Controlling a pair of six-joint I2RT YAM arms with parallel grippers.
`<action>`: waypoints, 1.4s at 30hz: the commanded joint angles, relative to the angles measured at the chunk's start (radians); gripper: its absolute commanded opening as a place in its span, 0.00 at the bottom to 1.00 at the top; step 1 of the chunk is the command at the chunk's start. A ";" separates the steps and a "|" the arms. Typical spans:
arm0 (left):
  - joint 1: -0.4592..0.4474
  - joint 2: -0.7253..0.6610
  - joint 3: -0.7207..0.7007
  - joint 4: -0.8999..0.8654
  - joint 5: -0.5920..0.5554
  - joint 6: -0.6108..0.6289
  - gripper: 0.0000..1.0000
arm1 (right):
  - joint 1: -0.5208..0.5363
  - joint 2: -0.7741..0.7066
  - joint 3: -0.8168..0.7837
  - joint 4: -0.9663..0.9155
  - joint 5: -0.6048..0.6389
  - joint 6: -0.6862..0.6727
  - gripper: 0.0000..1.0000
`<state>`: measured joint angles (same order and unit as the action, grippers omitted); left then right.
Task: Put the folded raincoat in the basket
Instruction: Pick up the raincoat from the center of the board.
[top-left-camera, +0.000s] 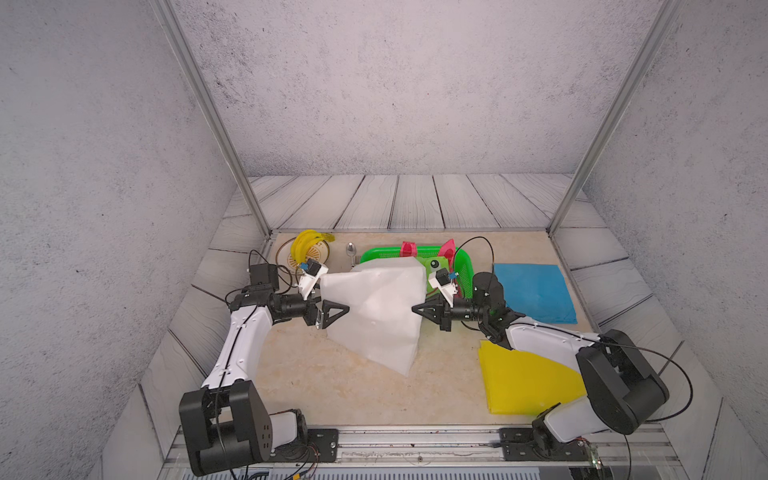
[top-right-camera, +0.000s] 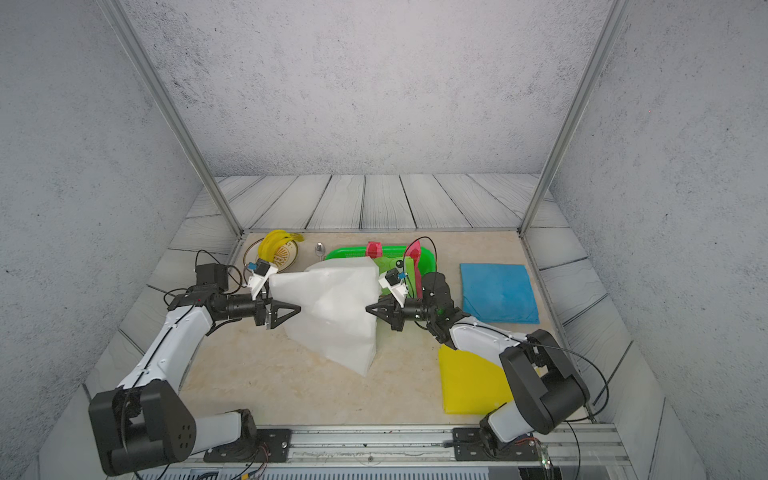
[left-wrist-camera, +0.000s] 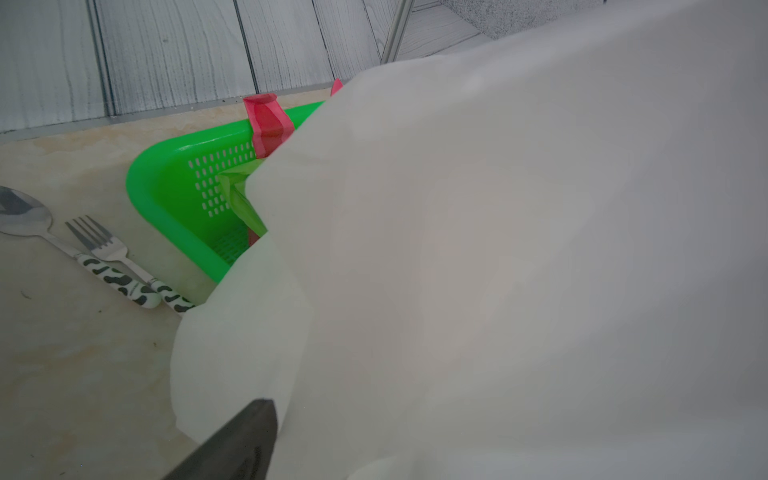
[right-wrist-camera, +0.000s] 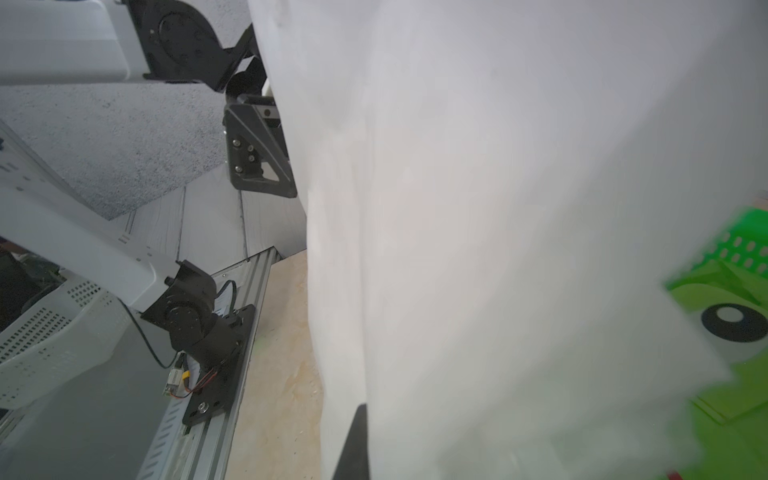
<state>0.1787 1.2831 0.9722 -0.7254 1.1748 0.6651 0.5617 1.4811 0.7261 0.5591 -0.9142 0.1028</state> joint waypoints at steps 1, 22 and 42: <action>0.046 -0.024 0.050 -0.173 0.052 0.232 0.99 | 0.024 -0.048 0.012 -0.039 -0.015 -0.164 0.03; 0.312 -0.068 0.263 -0.792 0.267 0.951 1.00 | 0.090 -0.272 0.059 -0.304 0.068 -0.488 0.00; -0.177 0.080 0.616 -0.626 -0.067 0.841 1.00 | 0.105 -0.333 0.047 -0.459 0.142 -0.651 0.00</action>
<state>0.0731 1.3308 1.5387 -1.3499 1.2133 1.5509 0.6590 1.1675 0.7773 0.0944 -0.7895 -0.5323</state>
